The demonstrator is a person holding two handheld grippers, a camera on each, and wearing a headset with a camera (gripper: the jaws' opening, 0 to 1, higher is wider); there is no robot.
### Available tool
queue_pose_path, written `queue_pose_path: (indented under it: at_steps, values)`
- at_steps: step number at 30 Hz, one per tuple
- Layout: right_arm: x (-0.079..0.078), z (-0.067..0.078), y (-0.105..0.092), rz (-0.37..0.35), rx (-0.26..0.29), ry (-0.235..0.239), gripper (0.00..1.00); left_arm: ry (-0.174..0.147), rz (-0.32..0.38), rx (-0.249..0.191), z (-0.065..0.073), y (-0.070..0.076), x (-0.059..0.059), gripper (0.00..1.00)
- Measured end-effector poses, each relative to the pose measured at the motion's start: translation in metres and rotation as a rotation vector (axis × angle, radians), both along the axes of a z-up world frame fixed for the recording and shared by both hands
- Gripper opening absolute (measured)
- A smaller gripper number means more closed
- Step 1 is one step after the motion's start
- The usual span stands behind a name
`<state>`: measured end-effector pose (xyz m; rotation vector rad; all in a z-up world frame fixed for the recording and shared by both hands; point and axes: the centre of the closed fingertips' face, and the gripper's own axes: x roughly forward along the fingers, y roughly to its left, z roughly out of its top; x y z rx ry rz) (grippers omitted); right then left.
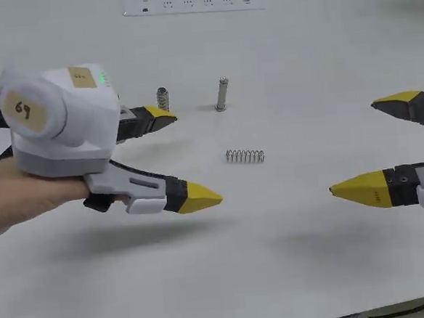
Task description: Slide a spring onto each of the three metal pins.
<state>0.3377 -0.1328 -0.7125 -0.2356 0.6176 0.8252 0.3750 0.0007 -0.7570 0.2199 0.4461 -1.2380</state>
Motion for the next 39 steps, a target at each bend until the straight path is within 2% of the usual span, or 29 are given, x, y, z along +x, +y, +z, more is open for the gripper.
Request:
queue_pose_path:
  at_steps: [2,3,4,5,7,12,13,20,21,24,31,39]
  values:
    - [-0.001,-0.001,-0.001,-0.007,0.004,0.004,0.86,0.005,-0.011,0.002,-0.004,-0.004,0.002,0.64]
    - [-0.002,-0.001,-0.002,-0.011,0.006,0.006,0.86,0.022,-0.021,0.0,-0.007,-0.006,0.002,0.58]
    - [-0.003,-0.002,-0.003,-0.014,0.007,0.008,0.86,0.018,-0.024,0.0,-0.009,-0.009,0.003,0.55]
    - [-0.003,-0.003,-0.003,-0.016,0.007,0.011,0.86,0.006,-0.031,0.003,-0.012,-0.012,0.005,0.54]
    - [-0.005,-0.004,-0.005,-0.023,0.009,0.02,0.85,0.012,-0.034,0.007,-0.018,-0.012,0.01,0.55]
    - [-0.007,-0.004,-0.011,-0.05,0.015,0.022,0.85,-0.001,-0.06,0.004,-0.022,-0.022,0.015,0.47]
    - [-0.008,-0.006,-0.014,-0.05,0.001,0.024,0.85,-0.007,-0.068,0.005,-0.022,-0.025,0.016,0.45]
    - [-0.012,-0.008,-0.02,-0.075,0.013,0.034,0.84,-0.06,-0.115,0.06,-0.032,-0.033,0.021,0.26]
    - [-0.012,-0.008,-0.02,-0.077,0.016,0.035,0.84,-0.073,-0.125,0.072,-0.034,-0.033,0.022,0.25]
    - [-0.015,-0.011,-0.02,-0.078,0.013,0.04,0.84,-0.051,-0.145,0.066,-0.037,-0.038,0.02,0.23]
    - [-0.016,-0.015,-0.024,-0.085,0.008,0.045,0.84,-0.073,-0.193,0.086,-0.041,-0.046,0.017,0.16]
    - [-0.015,-0.019,-0.03,-0.095,0.014,0.048,0.83,-0.077,-0.195,0.095,-0.043,-0.045,0.019,0.1]
